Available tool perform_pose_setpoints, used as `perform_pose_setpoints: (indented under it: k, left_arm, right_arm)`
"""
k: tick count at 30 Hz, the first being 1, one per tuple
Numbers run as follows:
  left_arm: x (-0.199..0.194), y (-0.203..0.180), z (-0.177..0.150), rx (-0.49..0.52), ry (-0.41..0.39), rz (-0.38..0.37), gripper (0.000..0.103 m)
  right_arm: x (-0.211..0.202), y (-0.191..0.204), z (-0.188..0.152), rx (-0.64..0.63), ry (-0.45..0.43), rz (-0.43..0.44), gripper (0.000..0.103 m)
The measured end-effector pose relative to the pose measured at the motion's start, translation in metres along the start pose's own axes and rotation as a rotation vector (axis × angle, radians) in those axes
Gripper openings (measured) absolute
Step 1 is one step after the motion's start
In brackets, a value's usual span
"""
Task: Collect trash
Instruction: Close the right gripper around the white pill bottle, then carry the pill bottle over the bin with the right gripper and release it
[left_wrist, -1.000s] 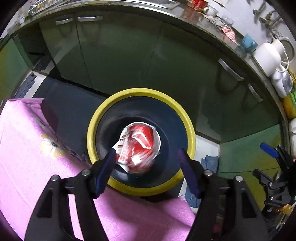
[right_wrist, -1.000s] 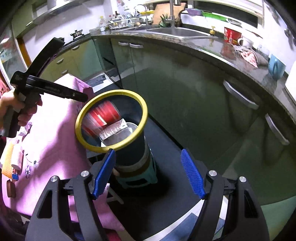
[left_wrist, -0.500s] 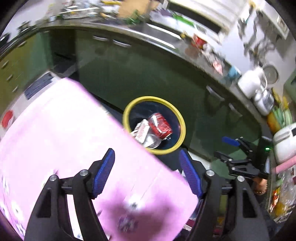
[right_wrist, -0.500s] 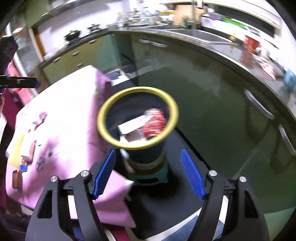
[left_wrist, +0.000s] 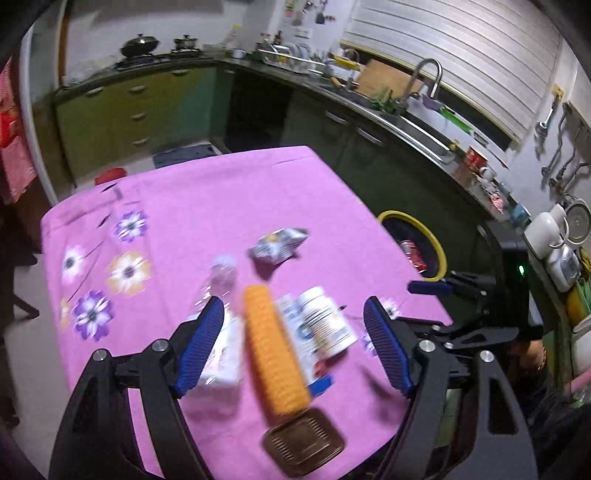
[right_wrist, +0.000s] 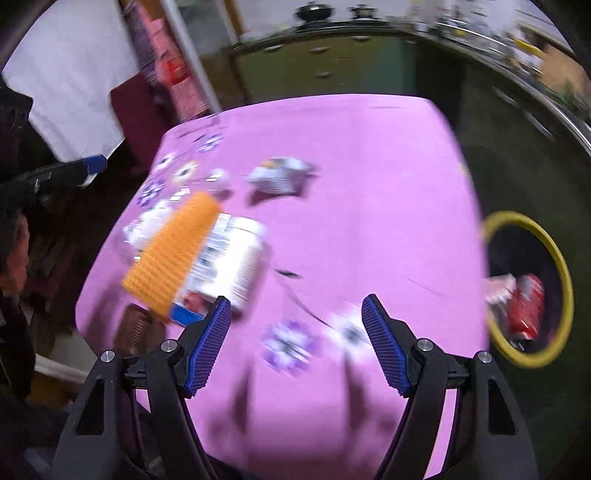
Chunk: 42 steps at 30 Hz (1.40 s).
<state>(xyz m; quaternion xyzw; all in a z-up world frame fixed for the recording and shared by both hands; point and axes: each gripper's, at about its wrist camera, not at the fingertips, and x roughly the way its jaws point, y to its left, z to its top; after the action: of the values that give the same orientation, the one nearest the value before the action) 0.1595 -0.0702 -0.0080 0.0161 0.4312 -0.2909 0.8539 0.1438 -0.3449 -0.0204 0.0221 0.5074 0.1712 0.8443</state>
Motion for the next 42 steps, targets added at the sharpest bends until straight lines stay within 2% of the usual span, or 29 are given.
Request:
perform_pose_setpoints:
  k: [5,18,21,23,31,32,34,42]
  left_arm:
    - [-0.014,0.021,-0.02,-0.013,-0.029,0.026,0.075]
    - [-0.021,0.048,-0.031,-0.037,-0.059,0.034,0.079]
    - [-0.019,0.049,-0.032,-0.031,-0.048,0.035,0.079]
    - [-0.017,0.049,-0.033,-0.027,-0.043,0.036,0.079]
    - [-0.01,0.049,-0.035,-0.021,-0.021,0.03,0.079]
    - [-0.009,0.049,-0.035,-0.019,-0.019,0.032,0.08]
    - [-0.008,0.048,-0.035,-0.02,-0.017,0.034,0.08]
    - [-0.005,0.048,-0.034,-0.014,-0.008,0.037,0.08]
  right_arm:
    - [0.038,0.033,0.017,-0.023,0.052,-0.01,0.072]
    - [0.078,0.037,0.025,-0.009,0.149,-0.074,0.067]
    - [0.084,0.037,0.023,-0.034,0.158,-0.143,0.062]
    - [0.086,0.036,0.022,-0.036,0.163,-0.152,0.062]
    - [0.099,0.037,0.027,-0.061,0.147,-0.144,0.062]
    - [0.101,0.037,0.028,-0.064,0.148,-0.145,0.06]
    - [0.103,0.035,0.027,-0.065,0.159,-0.132,0.047]
    - [0.091,0.027,0.021,-0.043,0.159,-0.093,0.046]
